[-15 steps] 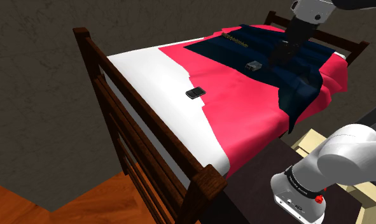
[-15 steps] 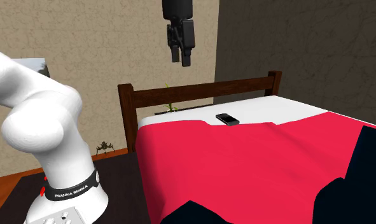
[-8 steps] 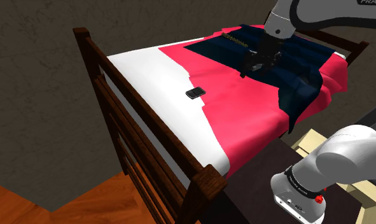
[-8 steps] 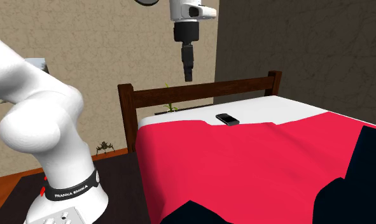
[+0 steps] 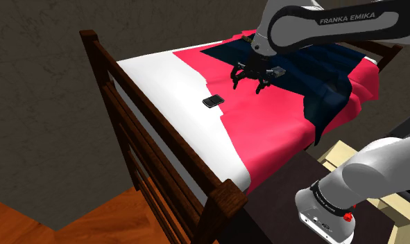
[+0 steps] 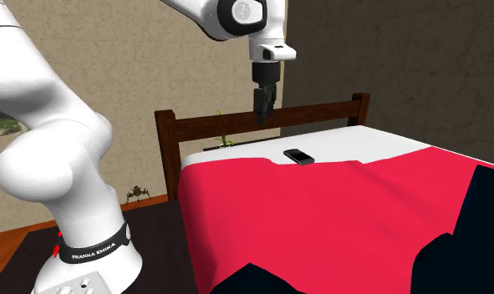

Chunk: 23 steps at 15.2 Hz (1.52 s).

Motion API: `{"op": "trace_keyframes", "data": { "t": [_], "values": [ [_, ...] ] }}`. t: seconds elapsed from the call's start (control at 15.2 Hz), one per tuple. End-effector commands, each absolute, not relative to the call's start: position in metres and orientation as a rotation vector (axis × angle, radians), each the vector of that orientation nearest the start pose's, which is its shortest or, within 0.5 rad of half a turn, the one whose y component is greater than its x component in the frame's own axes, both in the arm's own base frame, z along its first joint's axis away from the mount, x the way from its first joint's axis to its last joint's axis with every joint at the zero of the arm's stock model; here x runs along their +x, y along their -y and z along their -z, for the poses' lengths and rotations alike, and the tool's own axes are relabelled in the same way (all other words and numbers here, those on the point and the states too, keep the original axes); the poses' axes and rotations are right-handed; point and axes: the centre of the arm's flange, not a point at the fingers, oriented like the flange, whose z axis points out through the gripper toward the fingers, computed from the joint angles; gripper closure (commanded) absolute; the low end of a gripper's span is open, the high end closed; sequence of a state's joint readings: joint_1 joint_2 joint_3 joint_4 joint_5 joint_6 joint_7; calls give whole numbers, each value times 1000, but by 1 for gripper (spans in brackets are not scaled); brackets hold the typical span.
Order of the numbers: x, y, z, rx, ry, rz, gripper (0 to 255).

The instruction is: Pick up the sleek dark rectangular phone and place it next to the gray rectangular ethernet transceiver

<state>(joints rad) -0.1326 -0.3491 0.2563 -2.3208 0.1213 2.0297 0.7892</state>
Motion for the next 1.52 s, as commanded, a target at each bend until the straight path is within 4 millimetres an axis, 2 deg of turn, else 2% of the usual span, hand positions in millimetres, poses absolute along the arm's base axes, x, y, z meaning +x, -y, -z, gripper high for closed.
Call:
{"op": "trace_keyframes", "data": {
  "t": [0.0,0.4,0.79,1.25,1.45],
  "values": [
    [462,-76,-464,-2831,-1249,50,0],
    [525,-84,-416,-2621,-1630,37,0],
    [584,-76,-371,-2374,-1962,24,0],
    [586,-77,-334,-2374,-1962,24,0],
    [586,-77,-331,-2374,-1962,24,0]
  ]
}}
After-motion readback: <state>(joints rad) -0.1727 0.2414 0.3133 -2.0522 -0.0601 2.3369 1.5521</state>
